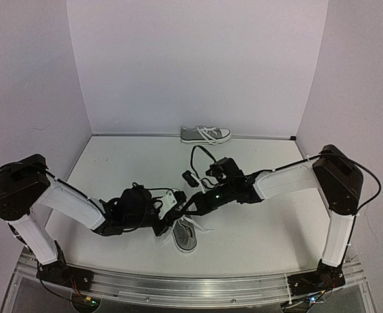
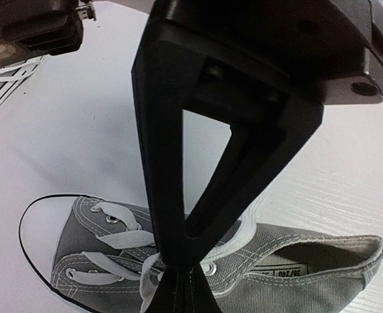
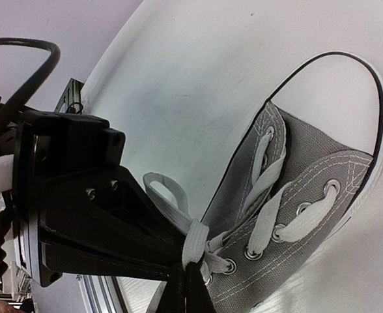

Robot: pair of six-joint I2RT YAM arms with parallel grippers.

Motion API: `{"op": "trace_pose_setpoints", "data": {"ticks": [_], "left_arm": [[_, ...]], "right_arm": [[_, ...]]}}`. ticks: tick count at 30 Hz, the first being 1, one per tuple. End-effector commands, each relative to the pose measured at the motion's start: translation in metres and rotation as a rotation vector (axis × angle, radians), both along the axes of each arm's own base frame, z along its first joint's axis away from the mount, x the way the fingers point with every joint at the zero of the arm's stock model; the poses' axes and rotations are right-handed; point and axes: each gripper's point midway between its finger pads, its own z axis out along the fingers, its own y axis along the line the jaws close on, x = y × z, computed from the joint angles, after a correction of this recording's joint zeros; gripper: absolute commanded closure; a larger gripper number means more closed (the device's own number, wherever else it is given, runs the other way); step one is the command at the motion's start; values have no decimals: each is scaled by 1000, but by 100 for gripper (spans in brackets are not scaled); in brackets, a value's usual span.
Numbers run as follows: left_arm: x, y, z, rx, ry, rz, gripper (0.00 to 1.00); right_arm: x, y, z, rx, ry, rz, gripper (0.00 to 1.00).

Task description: Tie the shoes

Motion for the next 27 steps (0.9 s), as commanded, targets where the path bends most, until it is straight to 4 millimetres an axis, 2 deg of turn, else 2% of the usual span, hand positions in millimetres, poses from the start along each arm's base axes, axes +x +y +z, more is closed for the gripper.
{"op": "trace_pose_setpoints", "data": {"ticks": [1,11,18,22,27], "left_arm": [[9,-2,14,-140,20,70,100],[6,-2,19,-286,94,75,100],[-4,-15,18,-375,155,-7,100],[-2,-9,18,-436,168,6,100],[-9,-7,20,-501,172,-34,100]], "right_arm": [[-4,5,27,82,-14,31,100],[-11,9,30,98,-10,58,100],[-16,19,33,110,-13,89,100],[-22,28,31,109,-9,107,100],[-26,29,23,95,9,109,100]]}}
